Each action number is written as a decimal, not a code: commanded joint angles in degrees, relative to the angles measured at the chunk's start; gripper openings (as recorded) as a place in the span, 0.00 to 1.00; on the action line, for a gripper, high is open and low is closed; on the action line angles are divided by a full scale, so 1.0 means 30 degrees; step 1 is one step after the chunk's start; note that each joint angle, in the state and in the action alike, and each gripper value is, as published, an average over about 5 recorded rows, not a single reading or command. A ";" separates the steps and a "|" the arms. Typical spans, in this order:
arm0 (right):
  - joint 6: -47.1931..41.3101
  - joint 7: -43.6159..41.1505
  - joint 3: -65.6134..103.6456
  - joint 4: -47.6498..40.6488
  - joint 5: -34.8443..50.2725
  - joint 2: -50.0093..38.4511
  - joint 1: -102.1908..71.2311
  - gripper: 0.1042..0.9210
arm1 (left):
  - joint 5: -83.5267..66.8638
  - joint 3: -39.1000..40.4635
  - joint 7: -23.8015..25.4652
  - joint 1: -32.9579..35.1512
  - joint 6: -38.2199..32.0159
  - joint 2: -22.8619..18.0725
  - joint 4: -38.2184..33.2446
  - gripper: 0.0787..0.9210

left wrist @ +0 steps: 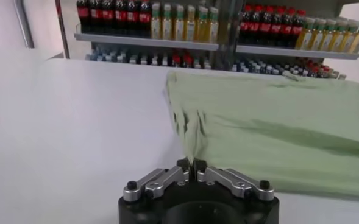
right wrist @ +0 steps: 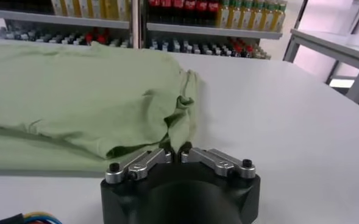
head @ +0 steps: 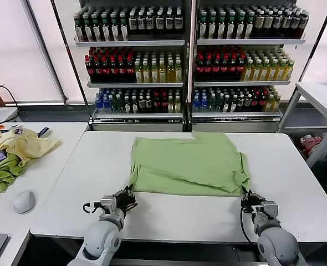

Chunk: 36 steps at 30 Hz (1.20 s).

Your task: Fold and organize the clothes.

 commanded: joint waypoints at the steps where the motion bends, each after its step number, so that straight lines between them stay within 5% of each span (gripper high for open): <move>1: 0.0293 -0.0054 0.1680 0.4329 -0.1025 0.0159 -0.5280 0.06 | 0.0822 -0.0723 -0.0059 0.6518 -0.0001 0.0181 -0.6724 0.04; 10: 0.0090 -0.0074 0.2726 0.6518 -0.2437 0.0595 -0.7897 0.08 | 0.3138 -0.1136 -0.0071 0.9181 0.0209 0.0098 -0.8941 0.04; 17: 0.2075 -0.0114 0.2993 0.7071 -0.2435 0.0335 -0.6631 0.31 | 0.3174 -0.1442 0.0003 0.9015 0.0308 0.0382 -0.9516 0.21; 30: -0.0085 0.0728 -0.1103 0.1068 0.0215 -0.0774 0.4411 0.76 | 0.0497 -0.1025 -0.0087 0.2409 -0.0674 0.2653 -0.4598 0.65; 36: -0.0989 0.0816 -0.3574 -0.3035 0.1292 -0.0548 0.9428 0.87 | -0.0621 0.0173 -0.0418 -0.1960 0.0005 0.3235 -0.1163 0.84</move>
